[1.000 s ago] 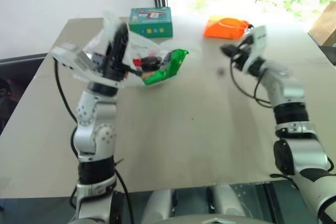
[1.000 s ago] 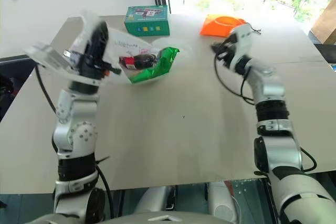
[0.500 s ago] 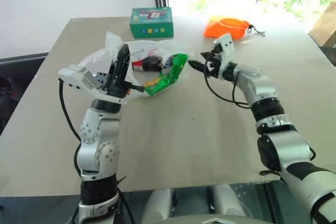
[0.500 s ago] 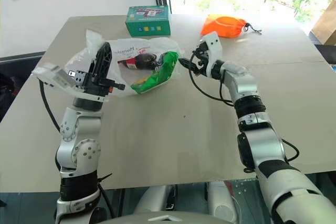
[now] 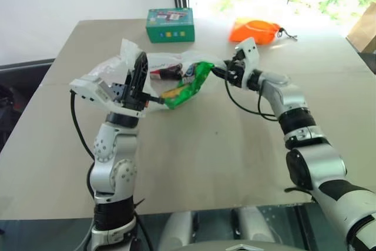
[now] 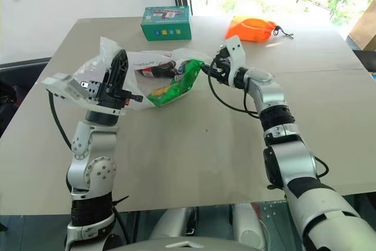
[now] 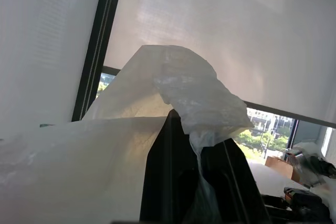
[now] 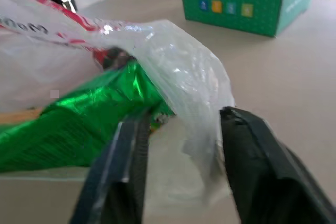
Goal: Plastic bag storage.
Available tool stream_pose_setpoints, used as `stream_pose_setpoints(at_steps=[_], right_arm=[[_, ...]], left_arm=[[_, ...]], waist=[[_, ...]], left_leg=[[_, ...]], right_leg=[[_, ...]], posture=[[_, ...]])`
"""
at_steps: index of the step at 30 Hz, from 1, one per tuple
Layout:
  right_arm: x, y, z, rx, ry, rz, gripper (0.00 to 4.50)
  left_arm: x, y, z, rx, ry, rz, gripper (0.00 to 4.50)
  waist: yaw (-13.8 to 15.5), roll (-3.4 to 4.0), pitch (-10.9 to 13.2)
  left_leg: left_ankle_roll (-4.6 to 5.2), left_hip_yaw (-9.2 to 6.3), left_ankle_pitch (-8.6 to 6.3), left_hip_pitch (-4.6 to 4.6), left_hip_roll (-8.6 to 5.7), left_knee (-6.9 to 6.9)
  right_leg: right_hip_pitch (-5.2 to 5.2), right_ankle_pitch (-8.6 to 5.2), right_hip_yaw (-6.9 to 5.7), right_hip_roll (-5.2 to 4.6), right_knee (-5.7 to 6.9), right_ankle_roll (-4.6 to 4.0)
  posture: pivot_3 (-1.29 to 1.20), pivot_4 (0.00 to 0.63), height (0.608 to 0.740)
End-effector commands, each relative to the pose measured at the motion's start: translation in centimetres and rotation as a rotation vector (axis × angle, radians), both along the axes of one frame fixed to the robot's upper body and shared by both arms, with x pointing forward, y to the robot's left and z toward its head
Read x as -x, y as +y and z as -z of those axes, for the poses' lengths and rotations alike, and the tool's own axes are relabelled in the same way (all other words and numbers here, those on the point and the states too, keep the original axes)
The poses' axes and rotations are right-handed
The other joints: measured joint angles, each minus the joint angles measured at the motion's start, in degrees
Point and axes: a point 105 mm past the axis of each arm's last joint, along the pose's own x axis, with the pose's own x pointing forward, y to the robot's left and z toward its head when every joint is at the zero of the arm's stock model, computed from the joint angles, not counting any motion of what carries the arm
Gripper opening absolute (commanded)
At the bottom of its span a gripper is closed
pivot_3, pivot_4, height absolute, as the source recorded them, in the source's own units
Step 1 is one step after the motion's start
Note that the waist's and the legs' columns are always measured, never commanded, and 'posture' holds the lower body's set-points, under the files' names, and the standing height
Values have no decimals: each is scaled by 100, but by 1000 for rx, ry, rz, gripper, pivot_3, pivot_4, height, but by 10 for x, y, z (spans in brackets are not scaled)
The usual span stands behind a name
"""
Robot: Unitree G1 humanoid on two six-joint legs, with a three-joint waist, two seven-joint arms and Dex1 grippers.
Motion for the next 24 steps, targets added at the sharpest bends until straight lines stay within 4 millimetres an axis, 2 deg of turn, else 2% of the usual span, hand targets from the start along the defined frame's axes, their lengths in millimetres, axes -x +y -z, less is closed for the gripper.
stream_pose_setpoints(at_steps=[1,2,4,7,9,13,14,17,19,22,24], right_arm=[[-3,-10,1,64,-47,31,378],[-4,-13,3,69,-45,39,90],[-6,-16,0,57,-58,57,90],[-12,-22,-17,-22,-83,109,90],[-17,-30,-39,-125,-107,167,90],[-18,-56,-103,-442,-148,199,90],[-18,-59,-111,-481,-151,200,90],[-9,-86,-161,-674,-219,192,90],[4,-106,-195,-807,-270,154,90],[20,-123,-223,-902,-331,113,90],[30,-133,-236,-919,-373,105,90]], left_arm=[[9,0,-12,-5,-63,-12,0],[9,0,-11,-5,-63,-14,0],[9,0,-11,-6,-62,-14,0],[7,0,-11,-7,-63,-12,0],[6,-1,-13,-13,-70,-10,0],[0,2,-31,-6,-123,-15,0],[-2,3,-35,-6,-132,-16,0],[-17,14,-69,-8,-221,-49,0],[-25,21,-101,1,-292,-64,0],[-29,27,-131,17,-355,-60,0],[-32,29,-144,5,-369,-61,0]], waist=[[0,0,0],[0,0,0],[0,0,0],[-6,0,0],[-2,0,0],[19,-2,3],[32,-2,3],[110,-5,7],[167,-9,19],[154,-5,17],[126,-5,19]], left_leg=[[0,0,0,0,0,0],[0,0,0,0,0,0],[0,0,0,0,0,0],[0,1,0,0,0,0],[0,0,0,0,1,0],[0,0,0,-2,0,0],[0,-2,0,-4,0,0],[0,-8,0,-7,-1,0],[0,-24,0,-22,-4,7],[0,-57,0,-79,-10,43],[-1,-68,1,-102,-21,48]], right_leg=[[0,0,0,0,0,0],[0,0,0,0,0,0],[0,0,0,0,0,0],[0,0,1,0,1,0],[0,0,1,1,1,0],[0,0,0,0,2,0],[0,0,-4,0,1,0],[1,0,-13,0,-3,0],[-1,0,-33,0,-3,0],[-23,0,-63,-3,1,1],[-37,5,-76,-12,0,8]], posture=[[0,150,740],[0,150,740],[0,150,740],[0,150,740],[0,150,740],[0,150,740],[0,150,740],[0,150,740],[0,150,740],[0,150,740],[0,150,740]])
